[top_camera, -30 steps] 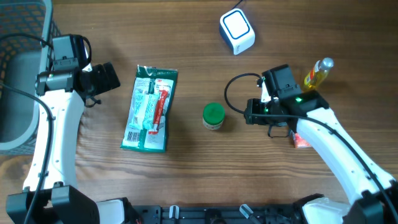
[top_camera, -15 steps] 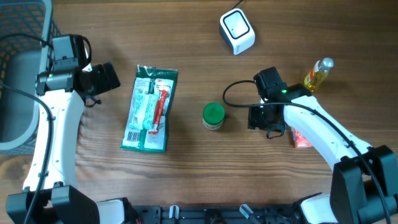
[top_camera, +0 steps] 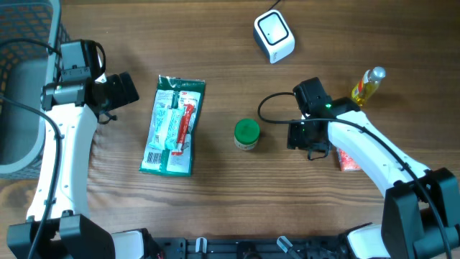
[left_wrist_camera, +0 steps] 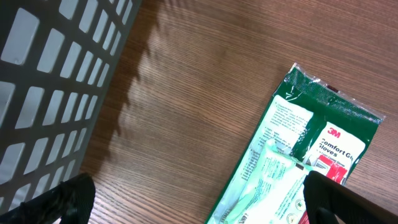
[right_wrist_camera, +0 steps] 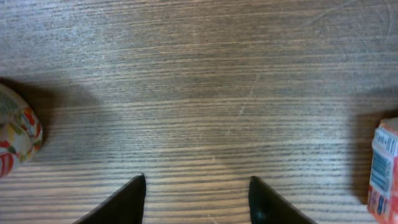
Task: Scan the item barcode
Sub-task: 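Move the right gripper over the green-lidded jar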
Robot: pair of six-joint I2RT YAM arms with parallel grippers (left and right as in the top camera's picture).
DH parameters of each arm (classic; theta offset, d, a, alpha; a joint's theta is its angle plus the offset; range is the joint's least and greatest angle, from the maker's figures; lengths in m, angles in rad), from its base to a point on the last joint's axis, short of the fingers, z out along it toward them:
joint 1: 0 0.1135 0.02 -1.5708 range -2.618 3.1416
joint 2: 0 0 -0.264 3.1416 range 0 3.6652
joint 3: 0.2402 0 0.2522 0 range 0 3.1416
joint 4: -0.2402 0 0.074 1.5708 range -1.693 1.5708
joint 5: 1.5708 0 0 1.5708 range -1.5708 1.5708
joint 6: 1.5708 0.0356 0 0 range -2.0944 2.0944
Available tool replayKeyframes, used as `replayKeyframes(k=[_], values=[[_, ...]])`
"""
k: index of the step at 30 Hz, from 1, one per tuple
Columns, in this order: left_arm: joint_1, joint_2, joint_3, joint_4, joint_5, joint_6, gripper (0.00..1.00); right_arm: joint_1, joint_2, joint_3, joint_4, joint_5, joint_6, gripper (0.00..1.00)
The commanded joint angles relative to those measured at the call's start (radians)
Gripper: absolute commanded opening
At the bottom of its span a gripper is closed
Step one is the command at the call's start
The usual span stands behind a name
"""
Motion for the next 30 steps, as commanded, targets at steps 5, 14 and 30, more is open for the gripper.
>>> replayKeyframes(k=[5,14,30], values=[[0.003,0.003,0.001,0.002,-0.009,-0.009,1.00,-0.012,0.018,-0.034,-0.006,0.137,0.005,0.29],[0.003,0.003,0.001,0.002,-0.009,-0.009,1.00,-0.178,0.015,0.055,-0.092,0.108,-0.016,0.22],[0.003,0.003,0.001,0.002,-0.009,-0.009,1.00,0.151,-0.024,0.338,0.018,-0.146,0.399,1.00]])
